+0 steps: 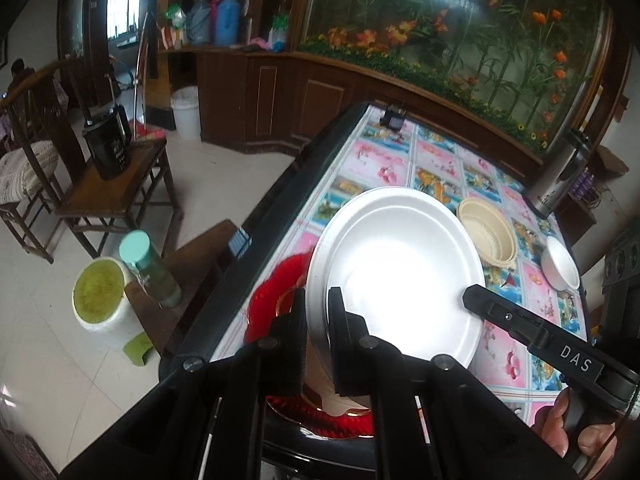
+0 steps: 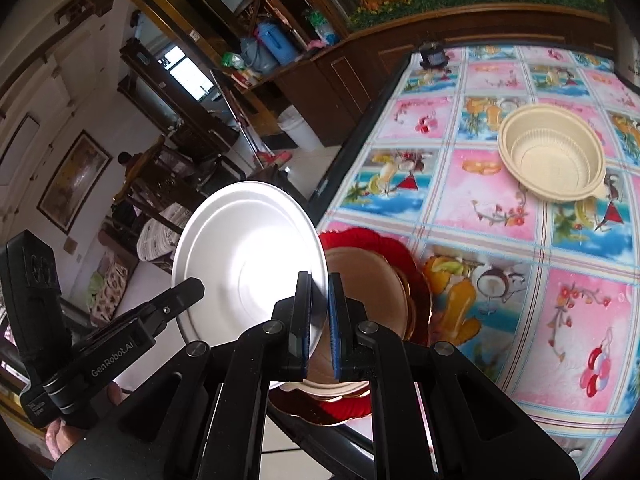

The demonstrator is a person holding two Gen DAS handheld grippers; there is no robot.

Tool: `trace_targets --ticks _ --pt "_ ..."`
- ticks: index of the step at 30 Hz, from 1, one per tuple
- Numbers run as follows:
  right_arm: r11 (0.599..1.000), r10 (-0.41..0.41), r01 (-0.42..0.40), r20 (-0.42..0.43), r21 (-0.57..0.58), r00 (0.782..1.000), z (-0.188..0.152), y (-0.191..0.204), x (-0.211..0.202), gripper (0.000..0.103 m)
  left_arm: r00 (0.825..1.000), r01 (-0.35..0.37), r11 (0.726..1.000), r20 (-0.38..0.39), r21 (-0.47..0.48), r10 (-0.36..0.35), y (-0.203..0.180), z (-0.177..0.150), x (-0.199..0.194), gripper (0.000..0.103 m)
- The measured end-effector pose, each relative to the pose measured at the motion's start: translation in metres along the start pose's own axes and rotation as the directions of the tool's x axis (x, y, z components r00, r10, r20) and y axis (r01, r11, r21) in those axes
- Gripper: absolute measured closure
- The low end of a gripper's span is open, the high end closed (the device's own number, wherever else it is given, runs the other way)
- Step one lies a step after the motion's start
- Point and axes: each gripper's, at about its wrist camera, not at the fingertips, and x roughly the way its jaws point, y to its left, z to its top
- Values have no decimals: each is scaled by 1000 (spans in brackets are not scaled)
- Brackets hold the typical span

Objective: Organize plates and bowls
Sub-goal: 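Carry the white plate with both grippers over the red and beige stack, then lower the white plate onto the stack with both grippers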

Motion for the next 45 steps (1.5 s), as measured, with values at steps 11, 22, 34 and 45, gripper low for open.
trace_targets --ticks 11,22,34,45 --pt "998 -30 35 -93 58 995 -16 -29 35 96 994 -11 1000 -106 -13 10 9 -20 39 95" --pt "996 -34 43 -115 74 993 -21 -40 47 96 991 -52 998 -119 20 54 2 -26 50 94" --pt "997 -37 45 -112 65 993 -21 -40 48 96 989 -92 994 -108 57 97 0 -25 55 91" --pt "998 -44 50 -117 50 992 -21 -38 50 95 985 -146 982 -80 120 156 -7 -28 56 89"
